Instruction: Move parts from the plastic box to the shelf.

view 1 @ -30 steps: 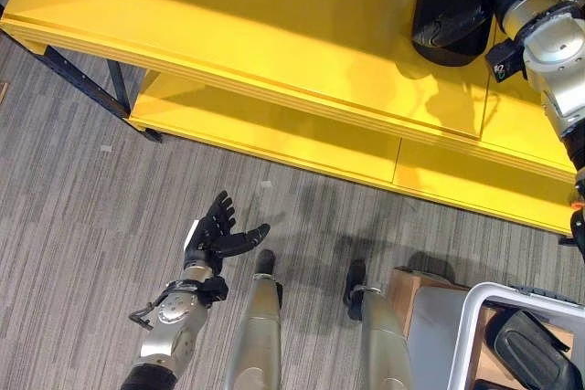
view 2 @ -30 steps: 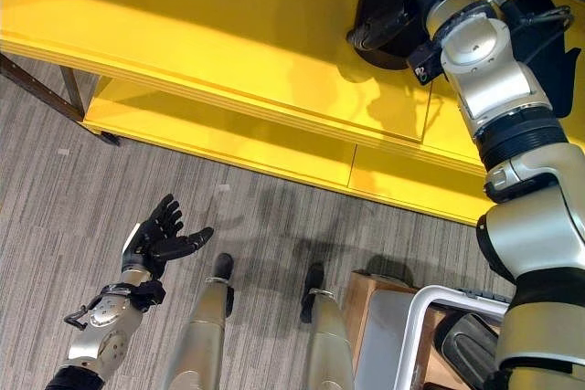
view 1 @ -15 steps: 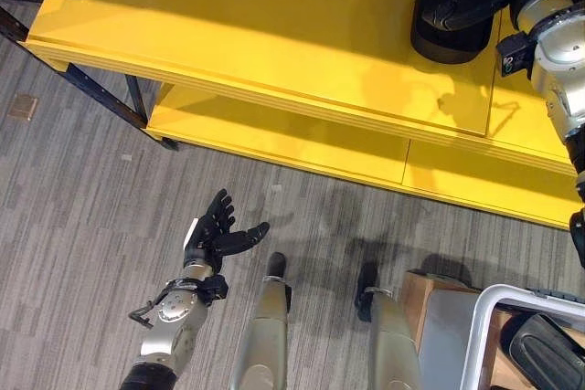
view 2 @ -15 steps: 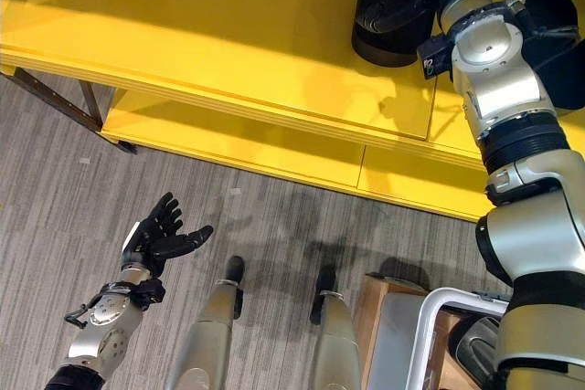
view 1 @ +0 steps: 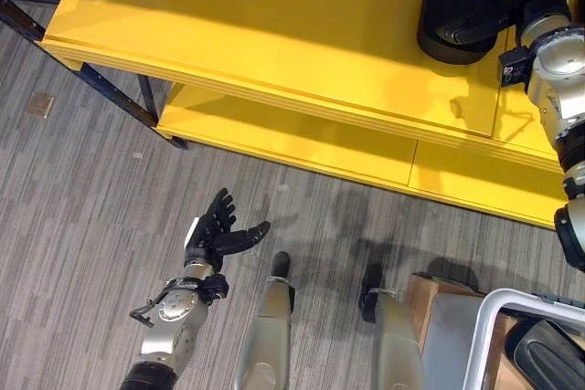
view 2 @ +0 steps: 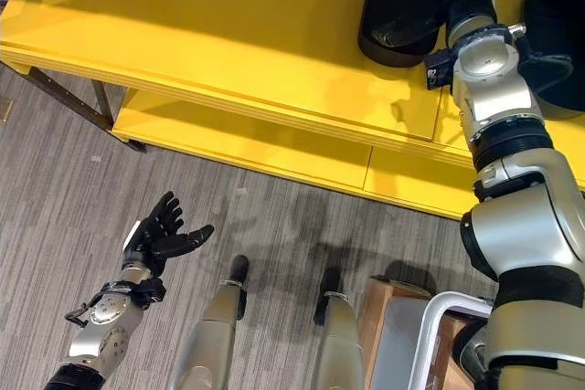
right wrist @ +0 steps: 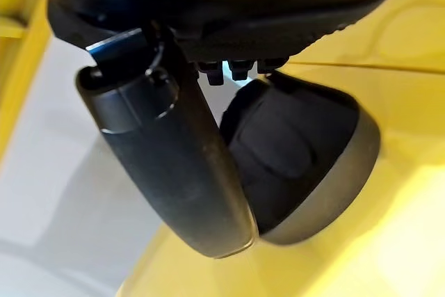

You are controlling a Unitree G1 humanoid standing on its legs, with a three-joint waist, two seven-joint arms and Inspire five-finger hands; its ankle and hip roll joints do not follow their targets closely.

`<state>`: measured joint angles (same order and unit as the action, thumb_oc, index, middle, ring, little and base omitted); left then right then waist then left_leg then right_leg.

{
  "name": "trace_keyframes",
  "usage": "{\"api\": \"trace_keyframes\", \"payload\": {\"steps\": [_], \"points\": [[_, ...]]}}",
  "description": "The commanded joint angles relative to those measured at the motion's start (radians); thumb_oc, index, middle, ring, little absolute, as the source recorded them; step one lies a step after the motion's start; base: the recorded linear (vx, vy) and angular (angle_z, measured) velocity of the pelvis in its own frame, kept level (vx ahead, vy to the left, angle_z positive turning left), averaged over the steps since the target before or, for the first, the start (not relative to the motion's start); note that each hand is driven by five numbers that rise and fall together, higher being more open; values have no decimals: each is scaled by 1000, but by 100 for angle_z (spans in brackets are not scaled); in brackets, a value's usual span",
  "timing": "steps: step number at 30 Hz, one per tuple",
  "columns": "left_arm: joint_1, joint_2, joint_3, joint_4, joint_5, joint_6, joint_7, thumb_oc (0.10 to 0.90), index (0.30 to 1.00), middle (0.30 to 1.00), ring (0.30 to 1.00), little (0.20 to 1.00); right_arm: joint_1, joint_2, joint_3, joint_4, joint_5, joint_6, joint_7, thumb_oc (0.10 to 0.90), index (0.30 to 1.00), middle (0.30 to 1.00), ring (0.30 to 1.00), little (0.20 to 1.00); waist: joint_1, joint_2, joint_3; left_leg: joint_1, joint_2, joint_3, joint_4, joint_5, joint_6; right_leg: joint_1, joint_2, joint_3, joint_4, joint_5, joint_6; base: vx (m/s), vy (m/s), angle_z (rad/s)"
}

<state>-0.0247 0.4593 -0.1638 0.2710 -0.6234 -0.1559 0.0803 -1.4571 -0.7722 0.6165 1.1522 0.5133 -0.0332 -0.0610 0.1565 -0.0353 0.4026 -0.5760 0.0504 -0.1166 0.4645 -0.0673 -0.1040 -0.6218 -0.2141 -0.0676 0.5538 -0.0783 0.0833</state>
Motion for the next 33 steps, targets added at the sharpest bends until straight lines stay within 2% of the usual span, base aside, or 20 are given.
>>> {"api": "trace_keyframes", "payload": {"steps": [1,8,15,19,22,26,29,30,32,33], "points": [[-13,68,-14,-50,-11,-103,-2,900,1000,1000,1000,1000,-168,-31,36,-12,-8,-85,-44,900,1000,1000,1000,1000,12,7,-86,19,27,-35,25,-92,6,70,1,12,36,-90,14,0,0,0],[-19,54,-14,-46,-10,-106,7,900,1000,1000,1000,1000,-141,-30,24,-43,-1,-98,-53,900,1000,1000,1000,1000,11,9,-92,23,25,-34,20,-92,7,68,-1,12,44,-92,13,7,-11,2],[-20,32,9,-43,3,-102,18,900,1000,1000,1000,1000,-2,-66,-34,-368,-17,-136,-64,900,1000,1000,1000,1000,-24,-5,-103,57,36,-18,-12,-82,6,89,7,19,8,-72,14,1,6,-3],[-13,19,25,-51,7,-102,25,900,1000,1000,1000,1000,188,-84,-153,-589,2,-167,-62,900,1000,1000,1000,1000,-51,-17,-118,107,45,-13,-82,-59,5,133,16,18,-62,-46,17,10,-1,-2],[7,11,31,-80,17,-98,18,900,1000,1000,1000,1000,427,-76,-308,-763,23,-193,-47,900,1000,1000,1000,1000,-74,-26,-136,164,46,-7,-154,-23,4,198,17,7,-151,-8,26,36,4,-9],[36,0,48,-102,29,-90,3,900,1000,1000,1000,1000,698,-52,-456,-943,24,-208,-9,900,1000,1000,1000,1000,-96,-25,-160,241,50,4,-250,8,8,260,17,-4,-236,23,34,52,12,0],[61,-22,61,-114,50,-83,-11,900,1000,1000,1000,1000,949,44,-566,-1069,37,-222,33,900,1000,1000,1000,1000,-112,-18,-185,309,54,12,-327,35,8,321,15,-8,-318,51,44,52,21,-2],[62,-21,60,-115,50,-83,-11,900,1000,1000,1000,1000,954,45,-569,-1072,36,-221,33,900,1000,1000,1000,1000,-111,-19,-186,312,54,12,-329,36,9,324,15,-8,-321,52,44,31,18,-16],[78,-40,66,-123,67,-77,-24,900,1000,1000,1000,1000,1085,126,-603,-1136,51,-218,67,900,1000,1000,1000,1000,-122,-13,-211,351,58,20,-385,54,8,359,13,-11,-370,65,51,38,33,-14],[80,-38,65,-124,67,-77,-24,900,1000,1000,1000,1000,1091,128,-605,-1140,50,-216,66,900,1000,1000,1000,1000,-121,-14,-212,355,59,21,-389,56,8,362,13,-11,-373,66,51,38,32,-6]]}}
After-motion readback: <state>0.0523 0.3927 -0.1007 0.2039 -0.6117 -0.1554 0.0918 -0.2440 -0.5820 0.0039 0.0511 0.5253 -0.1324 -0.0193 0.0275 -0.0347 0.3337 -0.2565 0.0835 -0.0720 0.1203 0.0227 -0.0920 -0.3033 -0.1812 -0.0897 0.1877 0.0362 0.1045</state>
